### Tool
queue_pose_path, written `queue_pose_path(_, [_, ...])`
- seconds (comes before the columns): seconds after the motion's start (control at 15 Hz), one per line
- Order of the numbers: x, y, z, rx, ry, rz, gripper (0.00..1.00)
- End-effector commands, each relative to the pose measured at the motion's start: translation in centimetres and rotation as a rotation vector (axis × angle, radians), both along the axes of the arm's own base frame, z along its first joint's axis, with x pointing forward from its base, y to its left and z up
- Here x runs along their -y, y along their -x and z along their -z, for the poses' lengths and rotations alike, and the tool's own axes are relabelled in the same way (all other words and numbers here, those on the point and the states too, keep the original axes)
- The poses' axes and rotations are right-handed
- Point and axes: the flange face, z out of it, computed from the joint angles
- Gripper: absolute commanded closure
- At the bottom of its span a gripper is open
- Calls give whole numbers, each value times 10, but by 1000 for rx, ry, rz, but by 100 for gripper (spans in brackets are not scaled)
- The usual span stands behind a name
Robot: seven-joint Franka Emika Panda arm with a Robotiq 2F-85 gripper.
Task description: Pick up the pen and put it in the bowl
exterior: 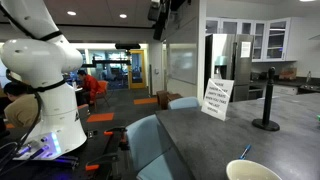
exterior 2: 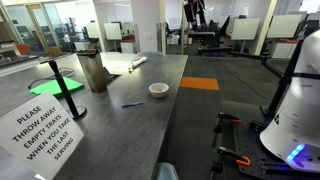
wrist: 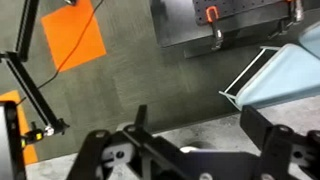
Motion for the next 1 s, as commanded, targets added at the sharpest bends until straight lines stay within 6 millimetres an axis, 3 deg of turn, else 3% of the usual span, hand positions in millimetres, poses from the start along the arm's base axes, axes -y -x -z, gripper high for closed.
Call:
queue_pose_path(0.0, [0, 0, -1, -1, 0, 0, 0])
queue_pose_path(0.6, [0, 0, -1, -1, 0, 0, 0])
queue_pose_path(0.8, [-5, -24, 4, 10, -9, -92, 0])
queue_pose_path(0.93, [-10, -53, 16, 24, -8, -209, 0])
